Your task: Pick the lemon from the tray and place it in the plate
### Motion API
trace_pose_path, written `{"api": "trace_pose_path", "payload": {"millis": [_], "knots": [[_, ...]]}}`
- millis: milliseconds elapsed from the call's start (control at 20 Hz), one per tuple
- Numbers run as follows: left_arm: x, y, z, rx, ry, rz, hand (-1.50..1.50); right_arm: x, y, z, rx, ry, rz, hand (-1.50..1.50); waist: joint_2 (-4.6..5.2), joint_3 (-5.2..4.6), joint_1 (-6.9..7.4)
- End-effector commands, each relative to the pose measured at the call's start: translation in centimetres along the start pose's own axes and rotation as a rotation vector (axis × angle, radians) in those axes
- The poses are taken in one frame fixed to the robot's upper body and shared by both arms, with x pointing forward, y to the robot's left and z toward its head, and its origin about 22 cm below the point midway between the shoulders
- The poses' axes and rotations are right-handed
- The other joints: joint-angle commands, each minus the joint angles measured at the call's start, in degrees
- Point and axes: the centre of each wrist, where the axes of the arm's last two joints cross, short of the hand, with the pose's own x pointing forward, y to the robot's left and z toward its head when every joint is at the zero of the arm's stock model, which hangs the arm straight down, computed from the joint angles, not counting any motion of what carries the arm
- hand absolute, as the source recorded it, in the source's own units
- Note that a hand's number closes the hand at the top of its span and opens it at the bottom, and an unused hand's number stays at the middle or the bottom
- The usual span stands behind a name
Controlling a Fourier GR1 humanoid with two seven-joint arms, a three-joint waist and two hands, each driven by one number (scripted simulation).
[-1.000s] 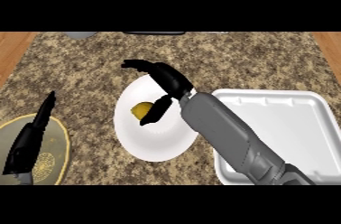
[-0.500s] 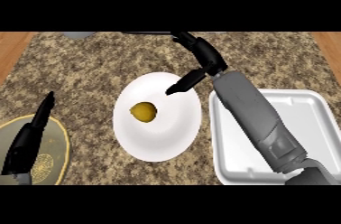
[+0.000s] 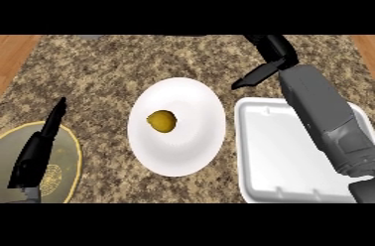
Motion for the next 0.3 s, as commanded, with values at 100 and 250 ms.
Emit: {"api": "trace_pose_path", "payload": {"millis": [100,250], "knots": [[-0.4,0.4,0.6,-0.008,0.018,0.005,0.00,-0.6,-4.9,3.9,-0.009,-0.023,0.014,-1.50,0.47,-0.08,1.04],[-1.0,0.0,0.4,-0.032,-0.001,0.013,0.00,1.4,-6.6,3.1,-0.028,-0.010,0.033,-1.50,0.75,-0.10,1.74]]}}
